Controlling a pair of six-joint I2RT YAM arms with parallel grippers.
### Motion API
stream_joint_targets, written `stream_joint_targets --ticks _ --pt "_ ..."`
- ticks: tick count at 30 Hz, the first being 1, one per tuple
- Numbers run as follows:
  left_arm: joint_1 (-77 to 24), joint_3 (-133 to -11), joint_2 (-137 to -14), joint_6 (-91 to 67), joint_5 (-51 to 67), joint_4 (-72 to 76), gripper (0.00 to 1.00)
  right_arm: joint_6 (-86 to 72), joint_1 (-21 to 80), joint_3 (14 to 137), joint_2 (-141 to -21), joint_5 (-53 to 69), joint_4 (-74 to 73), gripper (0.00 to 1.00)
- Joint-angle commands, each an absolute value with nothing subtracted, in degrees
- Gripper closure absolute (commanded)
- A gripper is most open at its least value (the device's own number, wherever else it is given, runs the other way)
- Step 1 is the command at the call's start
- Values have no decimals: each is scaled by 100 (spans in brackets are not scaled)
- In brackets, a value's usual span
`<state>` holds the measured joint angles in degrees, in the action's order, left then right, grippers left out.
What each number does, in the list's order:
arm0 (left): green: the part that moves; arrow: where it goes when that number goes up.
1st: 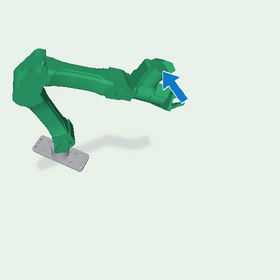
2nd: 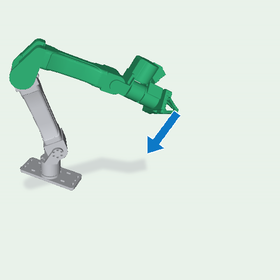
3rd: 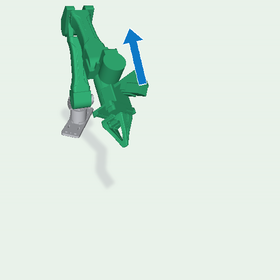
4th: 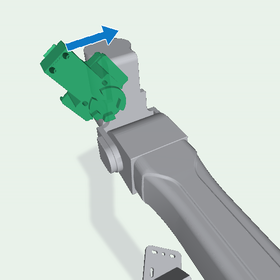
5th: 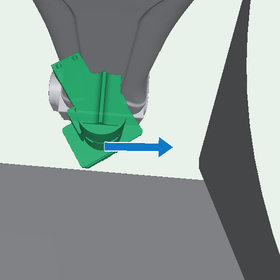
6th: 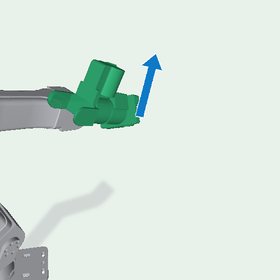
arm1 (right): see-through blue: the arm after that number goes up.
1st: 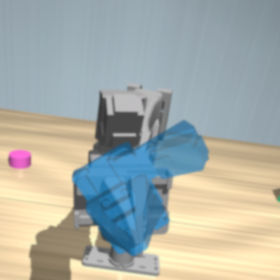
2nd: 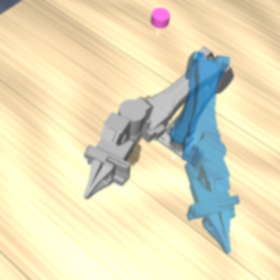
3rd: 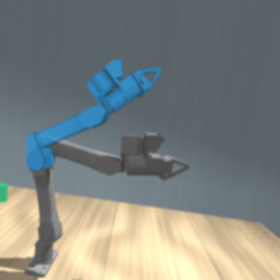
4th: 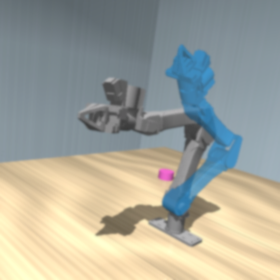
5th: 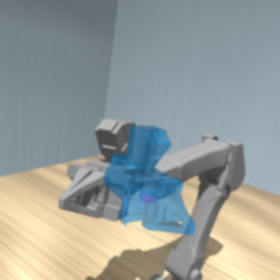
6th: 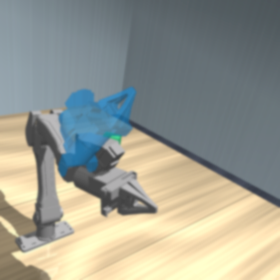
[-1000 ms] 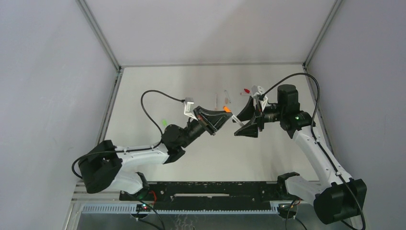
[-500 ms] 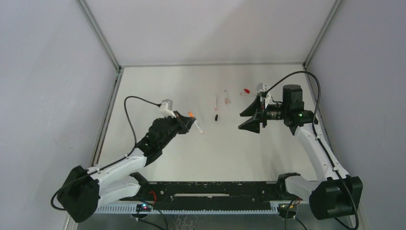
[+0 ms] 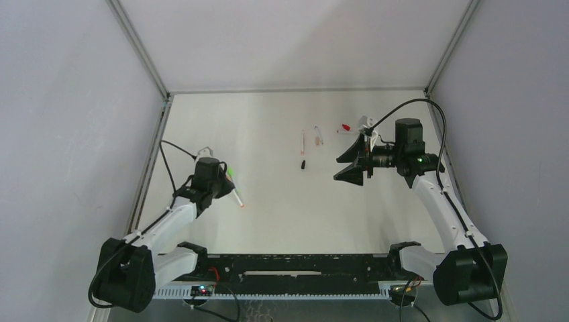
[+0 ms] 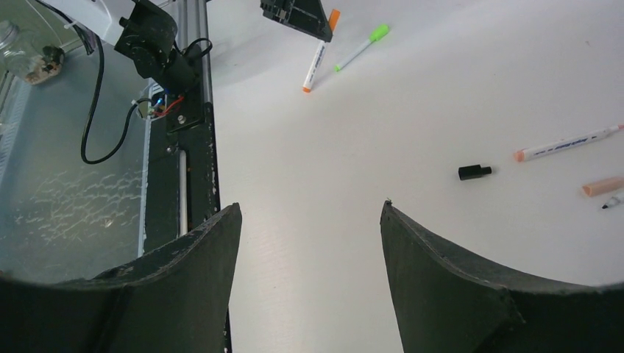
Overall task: Insert the pens into the pen caps
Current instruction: Place the pen at the center of the board.
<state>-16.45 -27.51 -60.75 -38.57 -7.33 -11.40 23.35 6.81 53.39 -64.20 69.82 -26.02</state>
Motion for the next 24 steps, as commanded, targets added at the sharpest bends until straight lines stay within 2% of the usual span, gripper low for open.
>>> stream_joint_targets --ticks 1,7,16,24 --pt "-1528 -3367 -6229 -3548 -1079 -1853 100 2479 650 5326 -6423 6987 -2636 24" --pt "-1365 -3676 -6724 -3577 -1520 -2053 99 2476 650 5326 -6415 6988 -2636 24" --pt "-1053 -4362 -7919 -3542 -1392 -1933 90 2470 568 5326 -6364 7020 -2645 24" --pt "-869 -4577 -8435 -3576 -1146 -1775 70 2443 462 5326 -6344 7066 -2645 24"
